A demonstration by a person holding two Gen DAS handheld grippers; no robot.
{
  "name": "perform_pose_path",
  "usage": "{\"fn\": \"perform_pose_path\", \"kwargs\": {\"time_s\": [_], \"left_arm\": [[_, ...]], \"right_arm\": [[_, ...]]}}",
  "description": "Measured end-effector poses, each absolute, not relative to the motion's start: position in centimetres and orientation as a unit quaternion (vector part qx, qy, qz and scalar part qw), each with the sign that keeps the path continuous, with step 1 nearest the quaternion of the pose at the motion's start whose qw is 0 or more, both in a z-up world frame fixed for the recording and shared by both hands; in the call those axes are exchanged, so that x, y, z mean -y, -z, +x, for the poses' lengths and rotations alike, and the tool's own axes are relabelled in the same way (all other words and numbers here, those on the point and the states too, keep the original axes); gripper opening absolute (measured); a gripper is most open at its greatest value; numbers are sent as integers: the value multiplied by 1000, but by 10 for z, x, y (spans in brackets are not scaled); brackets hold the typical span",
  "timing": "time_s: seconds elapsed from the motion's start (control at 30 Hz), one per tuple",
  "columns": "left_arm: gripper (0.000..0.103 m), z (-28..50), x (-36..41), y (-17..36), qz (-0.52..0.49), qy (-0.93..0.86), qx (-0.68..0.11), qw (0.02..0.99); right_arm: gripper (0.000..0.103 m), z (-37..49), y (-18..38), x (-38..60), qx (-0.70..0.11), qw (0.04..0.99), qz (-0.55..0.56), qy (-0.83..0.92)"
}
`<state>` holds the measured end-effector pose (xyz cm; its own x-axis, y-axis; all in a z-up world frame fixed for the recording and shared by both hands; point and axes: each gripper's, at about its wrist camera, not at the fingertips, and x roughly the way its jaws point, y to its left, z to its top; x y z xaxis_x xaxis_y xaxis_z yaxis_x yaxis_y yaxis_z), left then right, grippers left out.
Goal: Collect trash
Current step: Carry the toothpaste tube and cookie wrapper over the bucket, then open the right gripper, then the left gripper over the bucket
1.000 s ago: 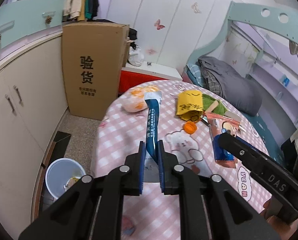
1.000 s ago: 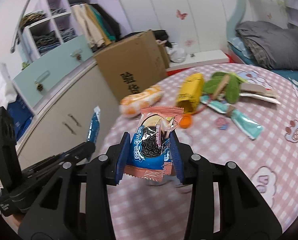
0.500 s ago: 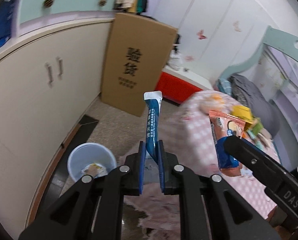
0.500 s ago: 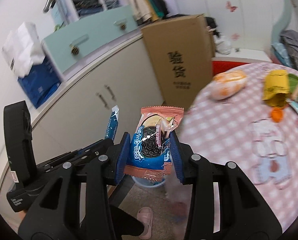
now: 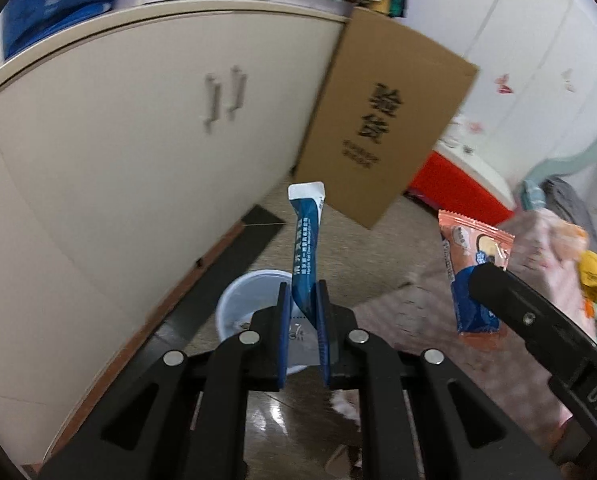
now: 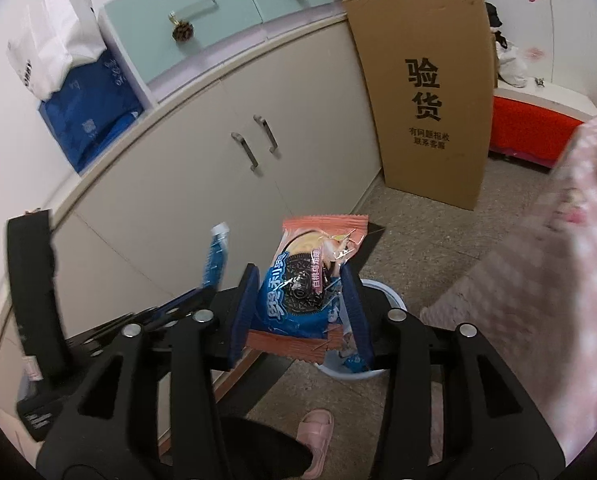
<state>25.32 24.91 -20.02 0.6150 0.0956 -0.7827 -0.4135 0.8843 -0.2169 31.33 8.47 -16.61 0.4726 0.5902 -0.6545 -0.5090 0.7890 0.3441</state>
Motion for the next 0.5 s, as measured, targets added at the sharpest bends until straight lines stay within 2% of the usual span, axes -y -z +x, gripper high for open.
{"fn": "perform_pose_path", "kwargs": {"time_s": [0.03, 0.2, 0.5], "left_arm": [[12, 254, -253, 203, -192, -151, -416, 876], [12, 258, -269, 220, -194, -168, -432, 864], [13, 264, -252, 224, -176, -161, -439, 866]], "right_arm": [[63, 317, 171, -88, -401, 859, 46, -314], [68, 327, 192, -95, -419, 858, 43, -294], [72, 320, 193, -77, -419, 861, 49, -284]]}}
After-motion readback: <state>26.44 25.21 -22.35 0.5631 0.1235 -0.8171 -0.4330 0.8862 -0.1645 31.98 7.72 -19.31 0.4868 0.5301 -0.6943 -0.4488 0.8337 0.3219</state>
